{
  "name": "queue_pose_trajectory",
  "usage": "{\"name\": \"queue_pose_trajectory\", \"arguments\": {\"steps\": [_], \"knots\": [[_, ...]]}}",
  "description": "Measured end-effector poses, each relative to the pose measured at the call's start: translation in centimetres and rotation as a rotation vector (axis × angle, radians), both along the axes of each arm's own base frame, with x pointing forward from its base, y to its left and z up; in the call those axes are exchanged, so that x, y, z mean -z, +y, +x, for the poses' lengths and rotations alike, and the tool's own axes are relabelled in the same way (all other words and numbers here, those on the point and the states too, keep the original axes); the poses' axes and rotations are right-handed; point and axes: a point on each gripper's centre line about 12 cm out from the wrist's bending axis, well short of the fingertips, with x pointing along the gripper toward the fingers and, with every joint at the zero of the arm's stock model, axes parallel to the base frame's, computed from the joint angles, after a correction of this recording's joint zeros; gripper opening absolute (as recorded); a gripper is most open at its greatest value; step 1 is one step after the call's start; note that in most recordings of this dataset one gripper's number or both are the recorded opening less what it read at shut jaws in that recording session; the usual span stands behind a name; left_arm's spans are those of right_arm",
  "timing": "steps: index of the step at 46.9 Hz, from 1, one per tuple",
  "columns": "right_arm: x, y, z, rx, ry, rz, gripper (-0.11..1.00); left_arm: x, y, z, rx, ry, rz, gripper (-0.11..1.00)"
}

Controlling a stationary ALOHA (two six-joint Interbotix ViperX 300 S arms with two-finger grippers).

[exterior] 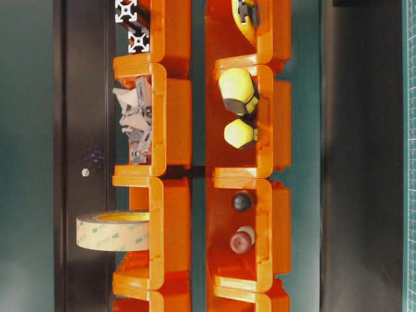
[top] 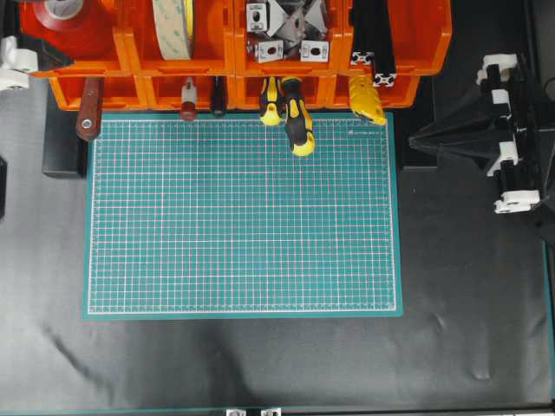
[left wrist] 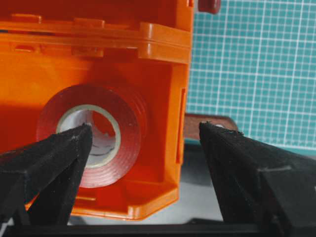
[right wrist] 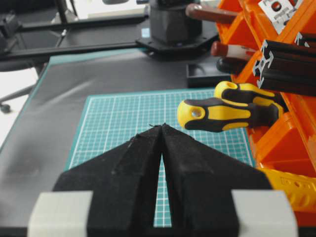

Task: Pick vinyl tape from container rack with left arm.
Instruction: 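Insert the left gripper fingers into the red tape roll's core and grip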

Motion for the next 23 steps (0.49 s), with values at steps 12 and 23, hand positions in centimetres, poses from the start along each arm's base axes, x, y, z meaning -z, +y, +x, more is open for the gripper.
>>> {"name": "queue_pose_trajectory", "arguments": {"steps": [12,23], "knots": [[0.0,0.0,0.0,0.0,0.0,0.0,0.0,0.7,0.3,0.1,-0.012,0.016,-0.004,0.83],[0.0,0.0,0.0,0.0,0.0,0.0,0.0,1.1,0.6,0.1,-0.025,0.012,-0.006,0.81]]}}
